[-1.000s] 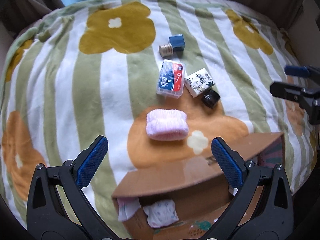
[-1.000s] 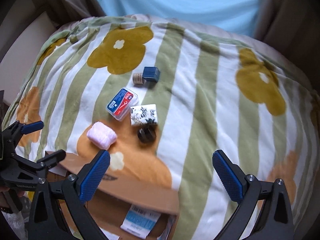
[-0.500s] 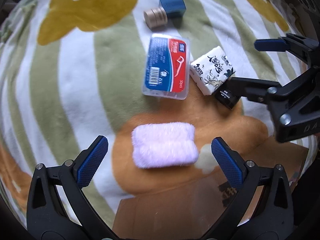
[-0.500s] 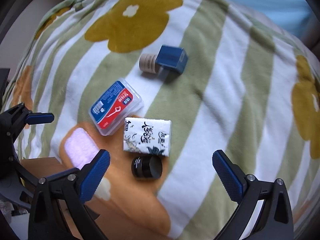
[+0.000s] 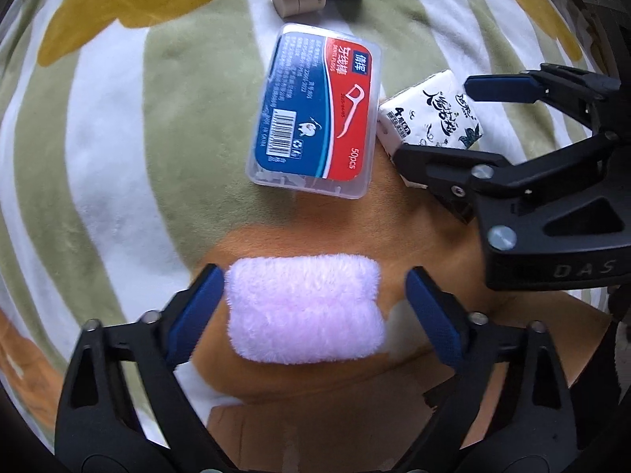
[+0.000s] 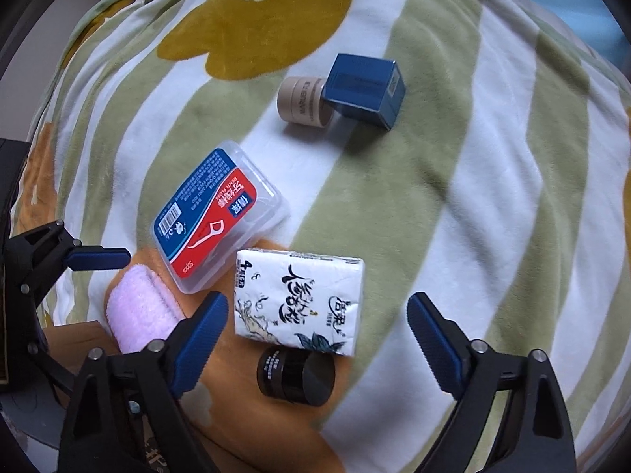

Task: Organize objects
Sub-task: 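Grasp the pink fluffy roll with the left tool while the right tool grasps the tissue pack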

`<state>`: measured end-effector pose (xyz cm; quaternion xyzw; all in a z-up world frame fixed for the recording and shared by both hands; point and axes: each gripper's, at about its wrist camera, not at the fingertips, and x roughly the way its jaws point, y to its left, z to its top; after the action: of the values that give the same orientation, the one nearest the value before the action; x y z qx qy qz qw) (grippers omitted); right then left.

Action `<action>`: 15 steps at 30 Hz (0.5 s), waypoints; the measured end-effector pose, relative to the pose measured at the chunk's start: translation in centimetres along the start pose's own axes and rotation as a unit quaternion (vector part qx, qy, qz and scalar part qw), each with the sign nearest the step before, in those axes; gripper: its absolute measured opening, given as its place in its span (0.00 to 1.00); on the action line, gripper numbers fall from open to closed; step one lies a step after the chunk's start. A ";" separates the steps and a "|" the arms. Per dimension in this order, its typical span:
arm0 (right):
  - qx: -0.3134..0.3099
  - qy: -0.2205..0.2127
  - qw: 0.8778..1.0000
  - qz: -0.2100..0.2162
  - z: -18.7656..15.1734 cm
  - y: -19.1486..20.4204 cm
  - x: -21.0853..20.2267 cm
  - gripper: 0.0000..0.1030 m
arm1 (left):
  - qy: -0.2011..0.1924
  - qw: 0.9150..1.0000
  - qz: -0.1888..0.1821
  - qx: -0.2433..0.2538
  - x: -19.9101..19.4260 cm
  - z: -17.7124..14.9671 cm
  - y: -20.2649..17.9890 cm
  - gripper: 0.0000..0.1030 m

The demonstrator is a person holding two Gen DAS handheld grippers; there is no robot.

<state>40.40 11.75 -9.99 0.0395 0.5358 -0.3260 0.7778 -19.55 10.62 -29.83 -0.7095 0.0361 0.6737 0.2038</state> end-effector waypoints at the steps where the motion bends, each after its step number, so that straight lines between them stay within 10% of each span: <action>1: 0.002 0.002 1.000 -0.001 0.0 0.1 0.1 0.81 | 0.001 1.000 0.002 -0.001 0.1 0.0 0.0 0.78; 15: 0.025 0.003 1.000 -0.005 -1.4 1.1 -0.5 0.56 | -0.011 1.000 0.007 0.013 -1.7 -0.6 -0.6 0.41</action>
<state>39.77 13.42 -10.47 0.0571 0.5302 -0.3427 0.7735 -18.96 10.61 -28.06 -0.6988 0.0481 0.6825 0.2086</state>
